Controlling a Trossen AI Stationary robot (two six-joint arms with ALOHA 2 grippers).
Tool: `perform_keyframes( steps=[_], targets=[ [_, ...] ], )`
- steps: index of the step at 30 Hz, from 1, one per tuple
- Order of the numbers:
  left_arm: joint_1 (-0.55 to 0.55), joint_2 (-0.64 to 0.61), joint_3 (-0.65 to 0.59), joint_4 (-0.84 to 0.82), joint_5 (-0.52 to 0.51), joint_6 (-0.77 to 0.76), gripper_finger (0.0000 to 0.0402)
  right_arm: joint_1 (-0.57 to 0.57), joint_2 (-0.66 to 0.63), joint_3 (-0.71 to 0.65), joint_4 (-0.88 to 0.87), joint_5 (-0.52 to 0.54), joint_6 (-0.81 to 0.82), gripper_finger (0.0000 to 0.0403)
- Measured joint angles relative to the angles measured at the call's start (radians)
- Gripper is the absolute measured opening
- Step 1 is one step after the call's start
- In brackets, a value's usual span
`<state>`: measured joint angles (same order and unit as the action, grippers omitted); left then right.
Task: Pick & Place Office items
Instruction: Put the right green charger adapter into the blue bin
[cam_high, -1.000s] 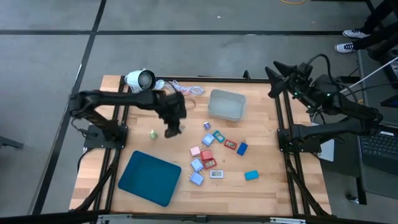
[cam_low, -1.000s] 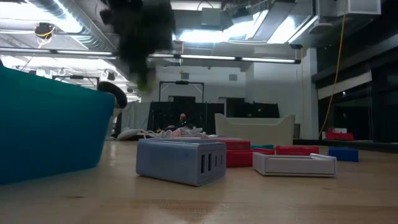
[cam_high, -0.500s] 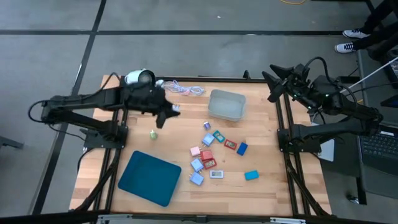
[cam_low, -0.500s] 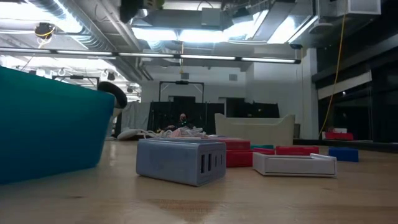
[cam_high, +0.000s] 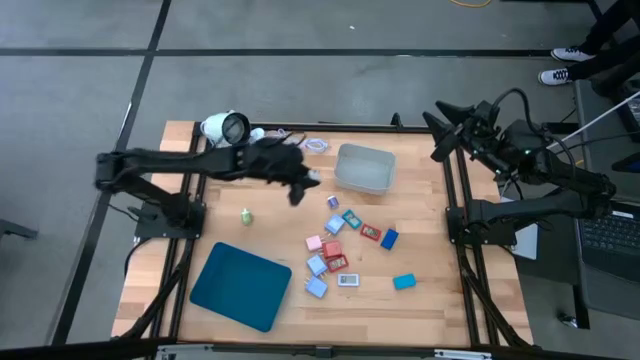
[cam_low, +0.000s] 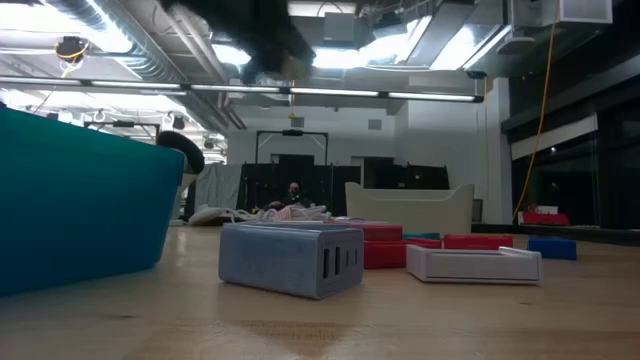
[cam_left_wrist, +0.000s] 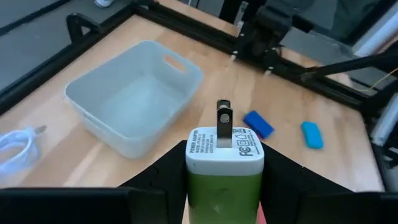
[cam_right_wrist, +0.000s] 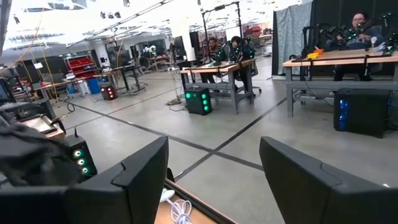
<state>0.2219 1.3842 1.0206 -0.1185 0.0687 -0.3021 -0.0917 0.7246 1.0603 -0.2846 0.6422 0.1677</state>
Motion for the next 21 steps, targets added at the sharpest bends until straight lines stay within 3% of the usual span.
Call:
perform_keyframes(
  steps=[4,8,14,18,21],
  targets=[
    [0.081,0.141,0.000,0.224,0.154,-0.021,0.0145,-0.005,0.000,0.000,0.002,-0.003,0.000,0.0257],
    [0.108,0.168,0.000,0.247,0.268,-0.062,0.0145,-0.005,0.000,0.000,0.002,-0.004,0.002,0.0257],
    [0.056,-0.006,0.001,-0.178,0.364,0.027,0.0145,-0.005,0.000,0.000,0.002,-0.007,0.002,0.0257],
    [-0.065,-0.116,0.001,-0.512,0.313,0.028,0.0145,-0.005,0.000,0.000,0.002,-0.014,-0.020,0.0257],
    [-0.197,-0.175,0.001,-0.651,0.244,-0.052,0.0145,-0.005,0.001,0.000,0.001,-0.015,-0.025,0.0257]
  ],
)
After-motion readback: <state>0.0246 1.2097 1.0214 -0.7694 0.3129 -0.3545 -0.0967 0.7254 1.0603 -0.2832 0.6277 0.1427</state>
